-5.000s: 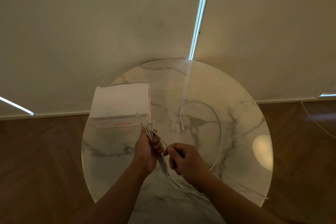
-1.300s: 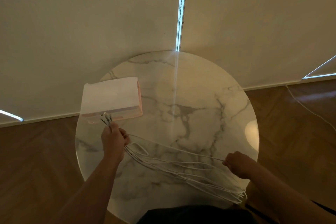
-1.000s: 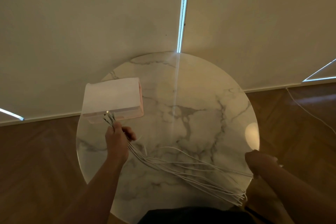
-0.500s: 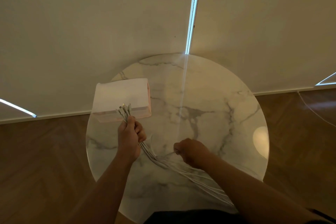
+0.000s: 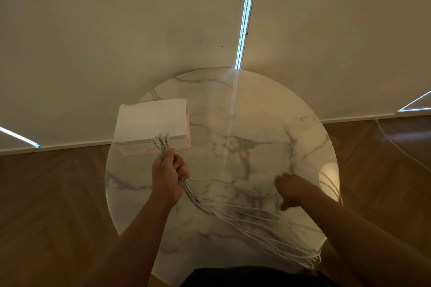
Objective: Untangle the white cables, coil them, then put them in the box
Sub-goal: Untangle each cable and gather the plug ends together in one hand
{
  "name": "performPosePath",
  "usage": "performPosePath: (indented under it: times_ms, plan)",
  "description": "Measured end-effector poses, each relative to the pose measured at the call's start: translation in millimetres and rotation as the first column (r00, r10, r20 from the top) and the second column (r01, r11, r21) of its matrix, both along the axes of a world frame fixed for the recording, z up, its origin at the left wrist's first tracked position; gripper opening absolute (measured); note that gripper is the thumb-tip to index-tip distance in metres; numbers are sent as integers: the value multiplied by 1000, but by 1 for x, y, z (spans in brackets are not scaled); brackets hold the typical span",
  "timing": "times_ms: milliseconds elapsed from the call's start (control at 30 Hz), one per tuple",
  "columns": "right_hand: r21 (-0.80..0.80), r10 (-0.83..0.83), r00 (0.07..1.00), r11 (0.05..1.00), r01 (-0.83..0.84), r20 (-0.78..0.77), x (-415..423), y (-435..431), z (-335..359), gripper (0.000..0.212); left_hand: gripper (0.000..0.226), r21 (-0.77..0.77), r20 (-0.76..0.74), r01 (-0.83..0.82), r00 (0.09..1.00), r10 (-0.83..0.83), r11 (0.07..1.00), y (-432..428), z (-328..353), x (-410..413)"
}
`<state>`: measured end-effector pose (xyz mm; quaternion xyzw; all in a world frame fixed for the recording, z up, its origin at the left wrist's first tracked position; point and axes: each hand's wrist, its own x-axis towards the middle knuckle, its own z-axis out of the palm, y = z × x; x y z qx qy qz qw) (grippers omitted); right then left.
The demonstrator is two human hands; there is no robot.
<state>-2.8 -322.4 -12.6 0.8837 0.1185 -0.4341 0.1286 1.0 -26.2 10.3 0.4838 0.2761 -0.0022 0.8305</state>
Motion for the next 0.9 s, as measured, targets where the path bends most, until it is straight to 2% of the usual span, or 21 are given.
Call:
performPosePath:
  times_ms: [67, 133, 167, 267, 367, 400, 500, 600, 767, 900]
  plan:
    - [280, 7, 995, 959, -36, 104, 2, 34, 12, 82, 33, -4, 9, 18, 1000, -18, 1000, -4, 3, 0]
    - [588, -101, 988, 809, 12, 119, 1, 73, 18, 81, 33, -4, 20, 29, 999, -29, 1000, -7, 8, 1]
    - [680, -142, 987, 731, 56, 71, -3, 92, 18, 82, 33, -8, 24, 32, 999, -32, 999, -9, 10, 1]
    - [769, -189, 977, 608, 199, -103, -15, 141, 14, 79, 33, -30, 37, 48, 998, -47, 998, -12, 14, 0]
    - [836, -282, 947, 474, 278, -155, -20, 159, 8, 32, 33, -29, 36, 36, 999, -35, 999, -11, 17, 0]
    - [848, -308, 933, 430, 310, -185, -21, 158, 6, 28, 33, -25, 33, 20, 999, -20, 999, -9, 17, 1]
    - [830, -341, 887, 356, 429, -313, -26, 152, 4, 35, 36, -42, 0, -48, 999, 48, 998, -2, 12, 3]
    - [826, -373, 886, 379, 417, -277, -27, 147, 7, 43, 36, -49, -46, -116, 992, 114, 992, 4, 6, 6]
    - [733, -381, 828, 401, 549, -412, -30, 109, 2, 46, 35, -18, -96, -183, 979, 181, 983, 9, 1, 13]
    - [629, -308, 924, 679, 379, -225, -45, 58, -14, 45, 35, 8, -113, -213, 971, 213, 977, 11, -2, 13]
